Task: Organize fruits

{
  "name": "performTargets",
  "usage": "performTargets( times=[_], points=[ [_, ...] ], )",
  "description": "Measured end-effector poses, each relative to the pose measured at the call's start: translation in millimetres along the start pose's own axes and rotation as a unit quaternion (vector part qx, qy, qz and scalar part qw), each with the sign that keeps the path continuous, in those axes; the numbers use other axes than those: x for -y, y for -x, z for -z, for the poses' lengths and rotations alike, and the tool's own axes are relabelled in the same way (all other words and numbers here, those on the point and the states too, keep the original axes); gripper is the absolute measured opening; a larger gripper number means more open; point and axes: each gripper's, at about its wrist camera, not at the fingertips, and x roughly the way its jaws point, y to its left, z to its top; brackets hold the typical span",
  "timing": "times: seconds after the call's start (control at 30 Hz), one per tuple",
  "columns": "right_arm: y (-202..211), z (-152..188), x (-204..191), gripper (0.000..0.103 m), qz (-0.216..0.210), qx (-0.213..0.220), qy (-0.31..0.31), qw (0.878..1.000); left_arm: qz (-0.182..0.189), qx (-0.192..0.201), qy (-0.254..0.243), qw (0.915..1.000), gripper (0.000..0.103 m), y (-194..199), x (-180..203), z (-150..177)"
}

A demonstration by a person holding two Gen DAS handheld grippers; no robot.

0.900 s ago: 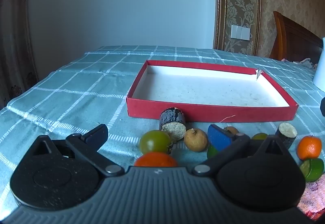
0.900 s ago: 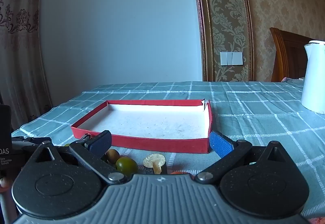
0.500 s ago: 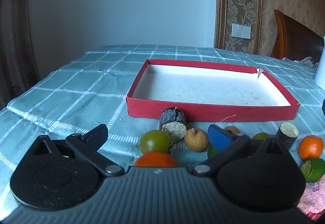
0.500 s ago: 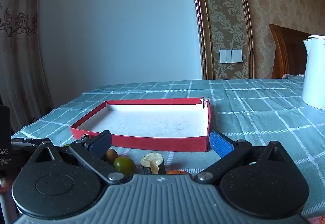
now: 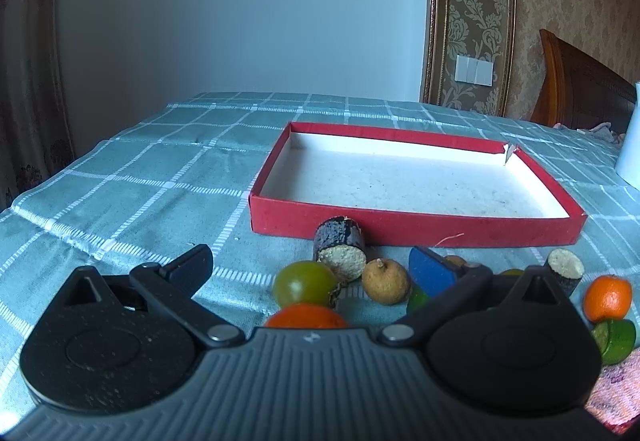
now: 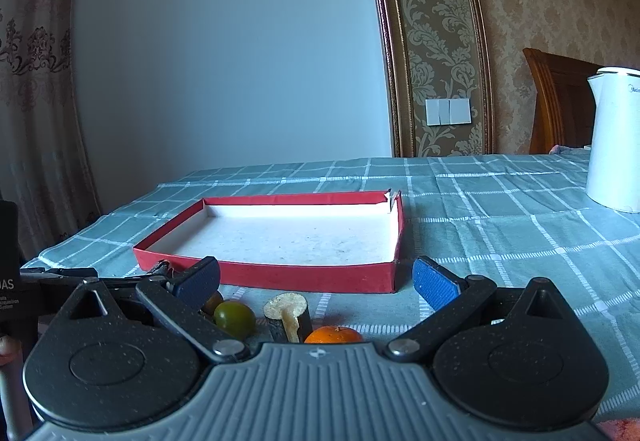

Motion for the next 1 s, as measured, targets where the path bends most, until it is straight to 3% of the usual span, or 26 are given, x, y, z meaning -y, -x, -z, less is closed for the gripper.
performTargets(
  times=[0.6,1.0],
  points=[
    [-2.2,3.6,3.1,0.103,-0.005,0.003,-0.015,1.000,0.003,-0.004,0.005,1.0000,0.103,1.8,-0.7,0.0],
    [-6.0,7.7,6.1,0.103,-0.008,0.002,-0.029,1.000,0.024,-0.025,0.076,0.9965,0.103,-7.0,-23.0,-6.0]
  ],
)
